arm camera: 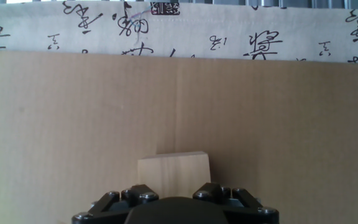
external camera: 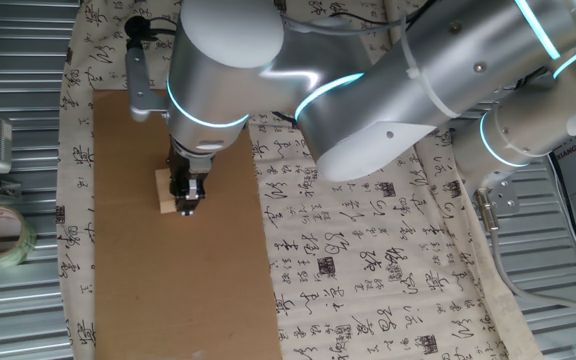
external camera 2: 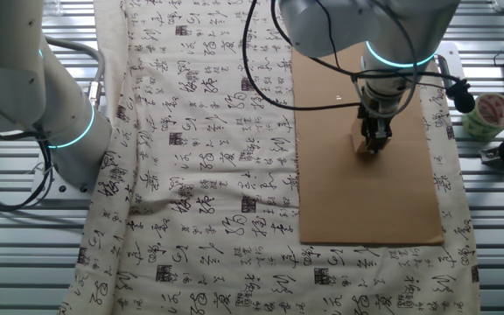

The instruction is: Grab the block and place it at the designated location

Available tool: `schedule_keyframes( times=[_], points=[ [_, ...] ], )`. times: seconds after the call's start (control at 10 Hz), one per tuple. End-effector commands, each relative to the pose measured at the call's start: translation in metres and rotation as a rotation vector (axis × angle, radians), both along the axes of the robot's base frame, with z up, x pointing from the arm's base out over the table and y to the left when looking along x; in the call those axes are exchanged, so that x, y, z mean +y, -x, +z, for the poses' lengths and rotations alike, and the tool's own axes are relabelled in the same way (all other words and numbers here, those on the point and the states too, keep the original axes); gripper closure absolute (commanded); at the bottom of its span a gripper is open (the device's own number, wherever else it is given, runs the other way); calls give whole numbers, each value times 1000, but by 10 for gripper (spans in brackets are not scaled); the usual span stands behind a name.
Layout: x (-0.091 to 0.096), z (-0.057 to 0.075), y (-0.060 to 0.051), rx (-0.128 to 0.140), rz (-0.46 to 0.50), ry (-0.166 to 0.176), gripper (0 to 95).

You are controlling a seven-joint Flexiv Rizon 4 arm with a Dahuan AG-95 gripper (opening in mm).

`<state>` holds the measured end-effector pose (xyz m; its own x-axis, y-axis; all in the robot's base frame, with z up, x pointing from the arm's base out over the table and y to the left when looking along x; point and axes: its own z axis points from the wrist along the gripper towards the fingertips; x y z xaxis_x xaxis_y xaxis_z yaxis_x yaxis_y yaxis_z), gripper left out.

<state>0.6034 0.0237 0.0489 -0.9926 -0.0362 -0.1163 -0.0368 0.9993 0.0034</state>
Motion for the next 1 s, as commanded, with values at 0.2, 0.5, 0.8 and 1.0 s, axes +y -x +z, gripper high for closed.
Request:
schedule_keyframes(
  times=[0.2, 0.5, 0.8, 1.0],
  points=[
    [1, 1, 0, -2, -50, -12, 950],
    [0, 1, 0, 0, -100, -29, 950],
    [0, 1, 1, 3, -100, -29, 950],
    [-1, 2, 1, 2, -96, -31, 950]
  ],
)
